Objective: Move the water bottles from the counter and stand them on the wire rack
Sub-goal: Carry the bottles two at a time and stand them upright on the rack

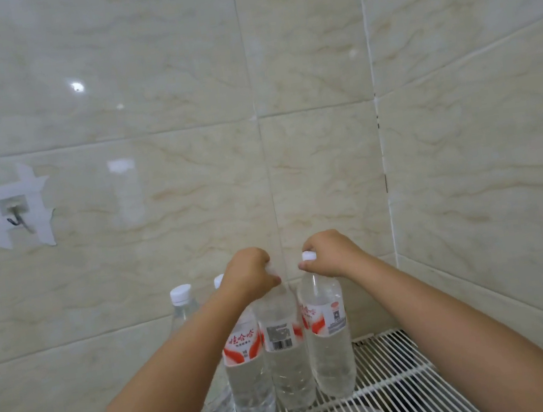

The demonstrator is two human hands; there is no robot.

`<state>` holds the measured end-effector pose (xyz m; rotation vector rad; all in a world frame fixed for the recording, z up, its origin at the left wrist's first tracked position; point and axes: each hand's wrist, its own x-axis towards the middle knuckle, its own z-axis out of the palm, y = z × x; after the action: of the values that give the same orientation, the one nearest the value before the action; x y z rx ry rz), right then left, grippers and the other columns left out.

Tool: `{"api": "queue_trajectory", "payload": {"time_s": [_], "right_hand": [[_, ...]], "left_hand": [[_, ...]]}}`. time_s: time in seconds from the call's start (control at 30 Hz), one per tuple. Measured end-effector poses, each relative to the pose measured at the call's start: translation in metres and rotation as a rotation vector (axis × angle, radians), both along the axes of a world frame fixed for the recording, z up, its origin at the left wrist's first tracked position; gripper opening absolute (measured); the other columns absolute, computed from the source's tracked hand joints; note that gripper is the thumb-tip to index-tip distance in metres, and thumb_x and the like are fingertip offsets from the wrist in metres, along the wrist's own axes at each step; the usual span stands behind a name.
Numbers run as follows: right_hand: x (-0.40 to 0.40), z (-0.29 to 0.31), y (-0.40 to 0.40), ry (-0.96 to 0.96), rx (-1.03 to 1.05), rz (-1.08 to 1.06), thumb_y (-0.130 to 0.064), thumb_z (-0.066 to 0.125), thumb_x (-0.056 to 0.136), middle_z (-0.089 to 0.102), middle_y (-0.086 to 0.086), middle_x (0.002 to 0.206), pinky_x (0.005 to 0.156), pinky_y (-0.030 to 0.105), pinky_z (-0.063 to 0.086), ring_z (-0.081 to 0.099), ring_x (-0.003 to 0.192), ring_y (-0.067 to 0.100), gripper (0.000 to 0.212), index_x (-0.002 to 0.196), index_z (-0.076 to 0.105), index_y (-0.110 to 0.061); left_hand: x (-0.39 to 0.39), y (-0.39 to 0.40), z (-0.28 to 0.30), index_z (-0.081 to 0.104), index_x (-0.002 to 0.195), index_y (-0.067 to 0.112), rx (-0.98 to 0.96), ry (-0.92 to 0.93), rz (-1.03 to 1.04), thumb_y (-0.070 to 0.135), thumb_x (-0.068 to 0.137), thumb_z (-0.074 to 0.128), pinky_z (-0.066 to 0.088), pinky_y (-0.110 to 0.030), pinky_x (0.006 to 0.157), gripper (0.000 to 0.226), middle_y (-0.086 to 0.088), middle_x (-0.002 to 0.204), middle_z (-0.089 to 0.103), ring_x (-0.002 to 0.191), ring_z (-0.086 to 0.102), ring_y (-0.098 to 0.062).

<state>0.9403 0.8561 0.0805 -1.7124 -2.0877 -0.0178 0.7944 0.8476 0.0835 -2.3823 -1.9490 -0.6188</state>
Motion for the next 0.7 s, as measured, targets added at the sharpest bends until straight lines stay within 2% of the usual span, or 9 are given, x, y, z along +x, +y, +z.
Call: {"api": "queue_trajectory", "payload": {"time_s": [0.07, 0.1, 0.23, 0.3, 0.37, 0.47, 0.7], "right_hand": [[0.010, 0.005, -0.005, 0.020, -0.057, 0.096, -0.020, 0.055, 0.089, 0.055, 0.012, 0.132, 0.099, 0.032, 0.042, 0.050, 0.122, 0.025, 0.036, 0.123, 0.056, -0.007], [0.015, 0.008, -0.007, 0.023, -0.085, 0.134, -0.016, 0.054, 0.089, 0.052, 0.010, 0.136, 0.102, 0.031, 0.039, 0.048, 0.125, 0.024, 0.038, 0.126, 0.053, -0.009], [0.028, 0.011, -0.016, 0.079, -0.137, 0.191, -0.009, 0.053, 0.089, 0.050, 0.006, 0.139, 0.094, 0.022, 0.036, 0.048, 0.123, 0.021, 0.039, 0.128, 0.053, -0.014], [0.028, 0.007, -0.018, 0.102, -0.128, 0.194, -0.017, 0.059, 0.087, 0.049, 0.004, 0.140, 0.099, 0.026, 0.037, 0.047, 0.125, 0.021, 0.042, 0.128, 0.052, -0.017], [0.025, 0.001, -0.019, 0.126, -0.106, 0.163, -0.025, 0.064, 0.084, 0.048, 0.003, 0.141, 0.105, 0.031, 0.036, 0.045, 0.128, 0.021, 0.049, 0.130, 0.051, -0.018], [0.018, -0.006, -0.018, 0.149, -0.019, 0.115, -0.022, 0.063, 0.084, 0.051, 0.003, 0.139, 0.106, 0.030, 0.036, 0.045, 0.129, 0.019, 0.047, 0.129, 0.052, -0.018], [0.008, -0.014, -0.021, 0.222, 0.083, 0.055, -0.020, 0.059, 0.088, 0.053, 0.007, 0.137, 0.104, 0.031, 0.038, 0.048, 0.126, 0.022, 0.041, 0.128, 0.053, -0.015]], "left_hand": [[-0.003, -0.002, 0.005, 0.048, 0.131, 0.005, -0.013, 0.075, -0.073, 0.022, 0.087, 0.061, 0.037, -0.028, 0.103, 0.049, -0.010, 0.135, 0.051, 0.126, 0.046, -0.023], [-0.003, -0.004, 0.008, 0.045, 0.134, 0.006, -0.028, 0.113, -0.119, 0.020, 0.088, 0.059, 0.034, -0.027, 0.104, 0.050, -0.009, 0.140, 0.048, 0.129, 0.044, -0.022], [0.000, -0.009, 0.008, 0.042, 0.137, 0.010, -0.048, 0.160, -0.234, 0.010, 0.091, 0.053, 0.033, -0.026, 0.104, 0.048, -0.008, 0.142, 0.047, 0.130, 0.043, -0.022], [0.002, -0.009, 0.004, 0.040, 0.138, 0.011, -0.043, 0.151, -0.233, 0.009, 0.092, 0.049, 0.033, -0.027, 0.104, 0.047, -0.008, 0.143, 0.045, 0.130, 0.042, -0.023], [0.005, -0.010, 0.002, 0.040, 0.138, 0.014, -0.045, 0.148, -0.210, 0.018, 0.092, 0.052, 0.034, -0.028, 0.105, 0.048, -0.007, 0.144, 0.045, 0.131, 0.042, -0.023], [0.009, -0.011, 0.001, 0.047, 0.134, 0.018, 0.018, 0.118, -0.136, 0.028, 0.089, 0.058, 0.037, -0.029, 0.102, 0.047, -0.004, 0.140, 0.049, 0.128, 0.045, -0.021], [0.006, -0.012, 0.001, 0.051, 0.131, 0.012, 0.049, 0.024, -0.073, 0.019, 0.088, 0.060, 0.036, -0.030, 0.105, 0.044, -0.007, 0.139, 0.050, 0.129, 0.045, -0.022]]}}
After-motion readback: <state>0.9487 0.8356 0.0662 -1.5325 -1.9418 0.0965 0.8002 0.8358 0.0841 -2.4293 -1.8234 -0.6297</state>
